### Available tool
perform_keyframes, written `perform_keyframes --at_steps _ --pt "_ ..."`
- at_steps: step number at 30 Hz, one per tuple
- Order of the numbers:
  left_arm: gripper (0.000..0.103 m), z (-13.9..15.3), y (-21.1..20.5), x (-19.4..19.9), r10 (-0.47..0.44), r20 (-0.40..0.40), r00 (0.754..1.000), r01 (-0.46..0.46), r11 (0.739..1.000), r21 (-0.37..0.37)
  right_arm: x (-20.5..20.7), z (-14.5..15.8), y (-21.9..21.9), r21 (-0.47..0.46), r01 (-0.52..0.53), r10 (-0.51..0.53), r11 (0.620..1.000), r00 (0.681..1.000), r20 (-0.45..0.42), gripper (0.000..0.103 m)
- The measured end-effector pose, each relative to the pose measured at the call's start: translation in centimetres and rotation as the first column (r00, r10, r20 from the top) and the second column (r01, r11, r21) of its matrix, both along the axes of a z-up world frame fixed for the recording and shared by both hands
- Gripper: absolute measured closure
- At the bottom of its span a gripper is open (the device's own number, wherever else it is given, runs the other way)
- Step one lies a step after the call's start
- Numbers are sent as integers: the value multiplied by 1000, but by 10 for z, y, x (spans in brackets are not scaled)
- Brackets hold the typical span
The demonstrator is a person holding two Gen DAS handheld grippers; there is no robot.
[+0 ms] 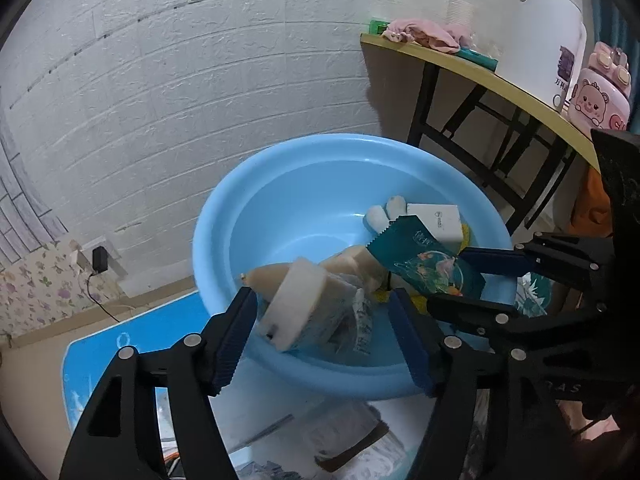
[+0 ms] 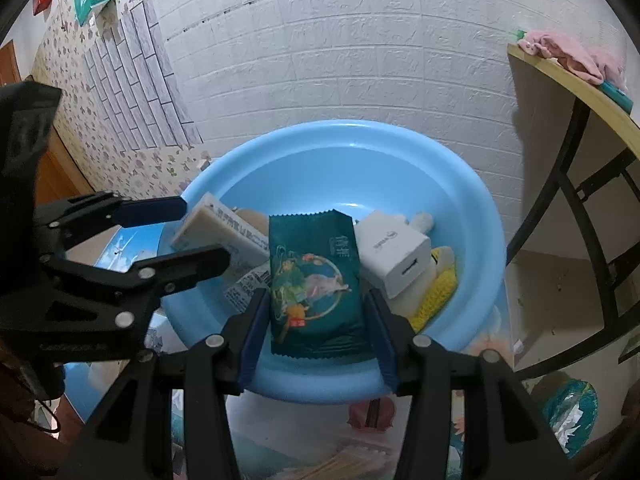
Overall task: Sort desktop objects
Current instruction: 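Carry both items over the basin and release them inside, then withdraw both open tools from the basin toward the table clutter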
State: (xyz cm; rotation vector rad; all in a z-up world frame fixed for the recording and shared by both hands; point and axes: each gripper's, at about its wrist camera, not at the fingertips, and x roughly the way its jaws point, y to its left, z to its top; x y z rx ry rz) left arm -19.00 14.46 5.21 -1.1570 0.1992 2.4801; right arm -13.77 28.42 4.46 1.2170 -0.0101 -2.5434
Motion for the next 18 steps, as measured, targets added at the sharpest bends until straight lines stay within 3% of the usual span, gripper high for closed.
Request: perform_keyframes --at_steps 8,18 --pt "9 6 -16 10 52 -2 999 -52 999 -16 6 7 -4 9 18 -18 1000 1000 2 54" --pt "7 21 -31 38 62 -33 998 -63 998 -16 28 29 -2 -27 48 -50 998 997 -57 54"
